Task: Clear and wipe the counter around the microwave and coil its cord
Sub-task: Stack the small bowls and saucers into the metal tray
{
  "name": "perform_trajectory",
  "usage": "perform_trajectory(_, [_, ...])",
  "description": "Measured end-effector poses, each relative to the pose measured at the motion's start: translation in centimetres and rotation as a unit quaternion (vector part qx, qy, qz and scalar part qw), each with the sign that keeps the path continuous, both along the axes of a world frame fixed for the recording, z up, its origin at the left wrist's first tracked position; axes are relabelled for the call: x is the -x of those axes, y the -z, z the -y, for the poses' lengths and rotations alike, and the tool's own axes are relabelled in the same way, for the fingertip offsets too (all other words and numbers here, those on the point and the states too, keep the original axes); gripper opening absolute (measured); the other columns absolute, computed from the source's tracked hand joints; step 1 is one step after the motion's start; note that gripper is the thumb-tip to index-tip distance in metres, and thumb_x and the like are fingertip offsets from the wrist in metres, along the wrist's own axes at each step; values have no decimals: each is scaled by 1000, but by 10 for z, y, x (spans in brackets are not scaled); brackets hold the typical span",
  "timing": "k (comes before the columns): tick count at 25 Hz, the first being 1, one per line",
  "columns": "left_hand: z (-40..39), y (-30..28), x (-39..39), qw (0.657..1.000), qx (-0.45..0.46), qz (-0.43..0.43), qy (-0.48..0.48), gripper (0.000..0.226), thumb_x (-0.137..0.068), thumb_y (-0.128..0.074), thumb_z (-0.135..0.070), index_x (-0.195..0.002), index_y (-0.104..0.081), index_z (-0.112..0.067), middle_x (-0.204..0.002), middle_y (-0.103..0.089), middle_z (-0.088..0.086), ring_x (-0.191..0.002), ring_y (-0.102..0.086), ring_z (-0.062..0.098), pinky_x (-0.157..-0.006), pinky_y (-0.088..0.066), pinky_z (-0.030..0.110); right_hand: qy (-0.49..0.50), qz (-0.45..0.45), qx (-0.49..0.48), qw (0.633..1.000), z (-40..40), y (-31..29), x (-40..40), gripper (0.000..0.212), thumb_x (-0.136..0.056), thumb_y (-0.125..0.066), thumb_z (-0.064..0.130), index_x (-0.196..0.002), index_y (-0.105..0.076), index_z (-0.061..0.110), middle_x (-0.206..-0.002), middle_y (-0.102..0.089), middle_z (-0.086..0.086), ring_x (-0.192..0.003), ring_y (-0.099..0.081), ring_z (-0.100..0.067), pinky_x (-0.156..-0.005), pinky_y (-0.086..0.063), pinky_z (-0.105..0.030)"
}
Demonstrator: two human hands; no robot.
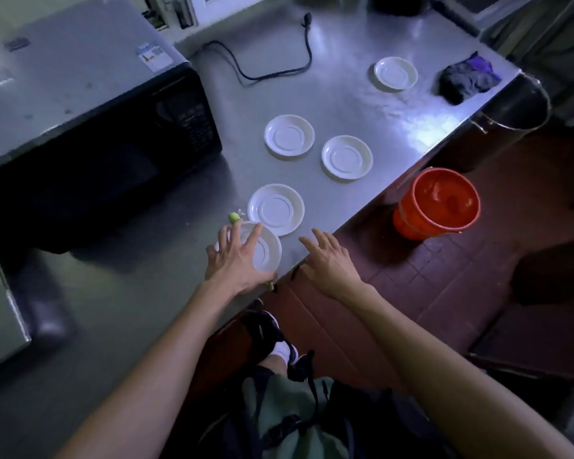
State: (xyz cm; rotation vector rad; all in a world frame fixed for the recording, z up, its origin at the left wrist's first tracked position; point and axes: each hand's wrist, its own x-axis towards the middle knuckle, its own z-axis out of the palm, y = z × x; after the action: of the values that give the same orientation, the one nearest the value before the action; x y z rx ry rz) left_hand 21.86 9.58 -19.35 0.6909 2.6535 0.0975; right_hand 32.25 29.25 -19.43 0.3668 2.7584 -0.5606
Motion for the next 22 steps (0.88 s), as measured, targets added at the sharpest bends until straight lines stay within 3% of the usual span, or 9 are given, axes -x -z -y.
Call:
perform_trajectory(6, [12,7,34,999,-36,-3,-28,113,-58,-59,-83,-151,-10,-41,-158,-6,5,-141,-13,33,-104,-31,59,-84,73,-49,993,3,0,73,85,-87,-62,47,-154,-13,31,-166,2,-6,-152,-1,-32,-115,-23,-53])
perform_trajectory(12, [29,20,46,997,-29,13,-73,119,-52,-44,-94,-152,-8,-40,-157,-7,4,-141,-12,33,-101,-34,62,-134,93,-77,984,10,18,127,98,-81,-67,57,-155,-6,35,-166,10,-4,-152,3,-33,-117,-19,-53])
perform_trajectory(22, [20,13,42,981,12,21,-193,115,-57,-61,-84,-150,-12,-38,-154,-6,5,-140,-12,32,-99,-38,60,-302,128,-118,937,1,34,183,122,-69,-70,73,-154,10,40,-163,26,-1,-150,21,-37,-114,-4,-72])
